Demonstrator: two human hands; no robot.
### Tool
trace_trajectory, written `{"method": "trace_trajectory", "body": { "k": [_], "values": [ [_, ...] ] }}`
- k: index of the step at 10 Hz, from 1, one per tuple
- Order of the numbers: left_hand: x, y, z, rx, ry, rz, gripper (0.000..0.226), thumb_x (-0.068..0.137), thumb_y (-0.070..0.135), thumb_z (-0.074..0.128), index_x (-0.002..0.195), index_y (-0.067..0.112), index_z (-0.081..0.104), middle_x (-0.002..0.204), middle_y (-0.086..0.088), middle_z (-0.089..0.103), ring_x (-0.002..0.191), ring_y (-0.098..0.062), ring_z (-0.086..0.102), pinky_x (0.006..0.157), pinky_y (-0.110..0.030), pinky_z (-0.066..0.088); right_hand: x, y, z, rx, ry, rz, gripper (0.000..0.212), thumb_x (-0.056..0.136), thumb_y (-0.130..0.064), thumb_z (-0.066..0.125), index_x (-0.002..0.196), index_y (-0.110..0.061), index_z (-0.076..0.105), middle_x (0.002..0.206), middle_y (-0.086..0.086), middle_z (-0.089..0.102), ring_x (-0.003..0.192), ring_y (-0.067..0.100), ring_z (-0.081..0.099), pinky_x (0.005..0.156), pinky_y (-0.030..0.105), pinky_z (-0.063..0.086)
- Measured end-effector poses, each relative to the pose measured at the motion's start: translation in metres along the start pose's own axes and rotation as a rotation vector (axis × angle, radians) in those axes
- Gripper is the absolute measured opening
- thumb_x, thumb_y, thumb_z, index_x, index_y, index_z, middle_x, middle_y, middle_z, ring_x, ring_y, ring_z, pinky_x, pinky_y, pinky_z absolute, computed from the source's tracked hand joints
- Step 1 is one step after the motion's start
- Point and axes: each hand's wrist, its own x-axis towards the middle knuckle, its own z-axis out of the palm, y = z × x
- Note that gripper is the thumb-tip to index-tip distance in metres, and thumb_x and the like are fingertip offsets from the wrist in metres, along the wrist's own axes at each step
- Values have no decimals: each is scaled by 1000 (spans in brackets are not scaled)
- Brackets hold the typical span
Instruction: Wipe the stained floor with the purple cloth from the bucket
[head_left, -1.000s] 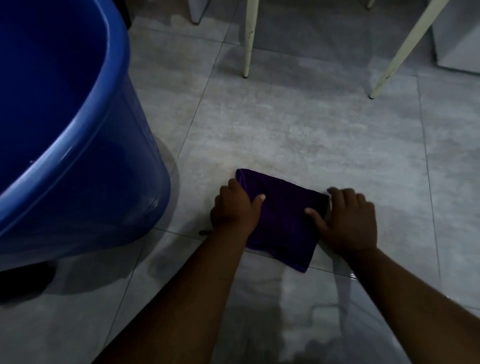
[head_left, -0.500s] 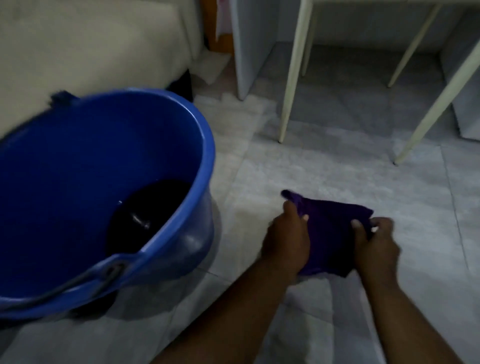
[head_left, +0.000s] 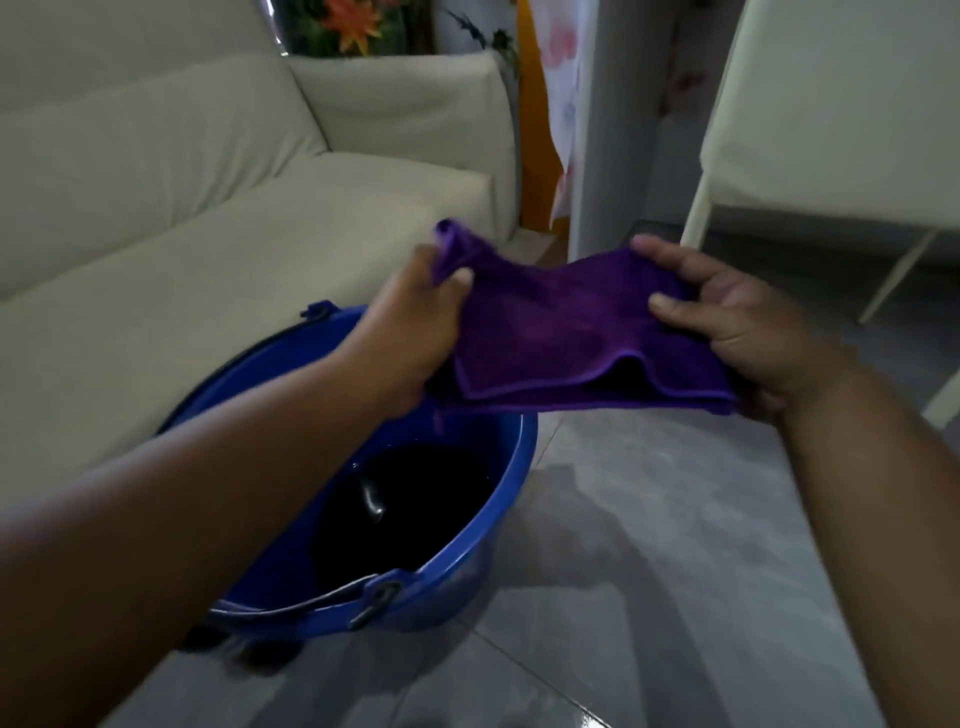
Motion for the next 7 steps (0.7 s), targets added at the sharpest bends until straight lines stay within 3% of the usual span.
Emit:
{"method": "trace_trajectory", "body": {
  "k": [1,2,3,4,5,6,7],
  "values": [
    [0,-35,-34,-61,66,-160,14,103,20,44,110,20,56,103,-10,67,76,-16,70,62,-31,61,14,29,26,-74,-11,107,55,90,0,59,131,-36,62,135,5,53,103,27,71,74,31,63],
    [-1,-68,-47,60,38,-352,22,102,25,44,123,22,53,112,-14,66,88,-25,71,68,-36,60,15,62,37,-126,27,198,57,93,4,57,135,-34,58,136,3,52,102,22,70,73,28,63],
    [2,-88,-53,131,-61,-462,24,102,22,46,125,18,51,113,-18,67,92,-31,72,77,-44,61,13,90,33,-100,74,253,59,92,7,58,135,-33,59,141,5,52,104,22,70,75,28,62],
    [6,-106,-58,227,-137,-511,26,101,18,49,125,12,52,110,-18,69,96,-32,71,89,-47,58,10,111,32,-46,138,267,60,93,6,57,140,-31,53,131,6,59,106,24,69,75,30,63],
    [7,-127,-58,359,-225,-551,42,99,11,53,139,10,41,99,-17,71,76,-26,74,68,-40,63,6,127,32,-130,171,303,68,95,3,56,149,-34,38,119,7,64,101,28,71,72,32,63],
    [7,-144,-63,450,-369,-647,76,96,4,54,154,23,8,101,-22,71,80,-37,74,69,-46,62,-1,132,17,-435,148,344,77,92,-2,63,152,-36,28,121,5,62,86,30,74,63,31,61],
    [19,-150,-70,501,-329,-562,85,93,5,61,156,21,6,109,-18,66,86,-32,73,69,-39,61,-2,122,-19,-720,188,301,77,89,-13,70,151,-33,30,121,4,62,75,21,75,63,31,58]
  ]
}}
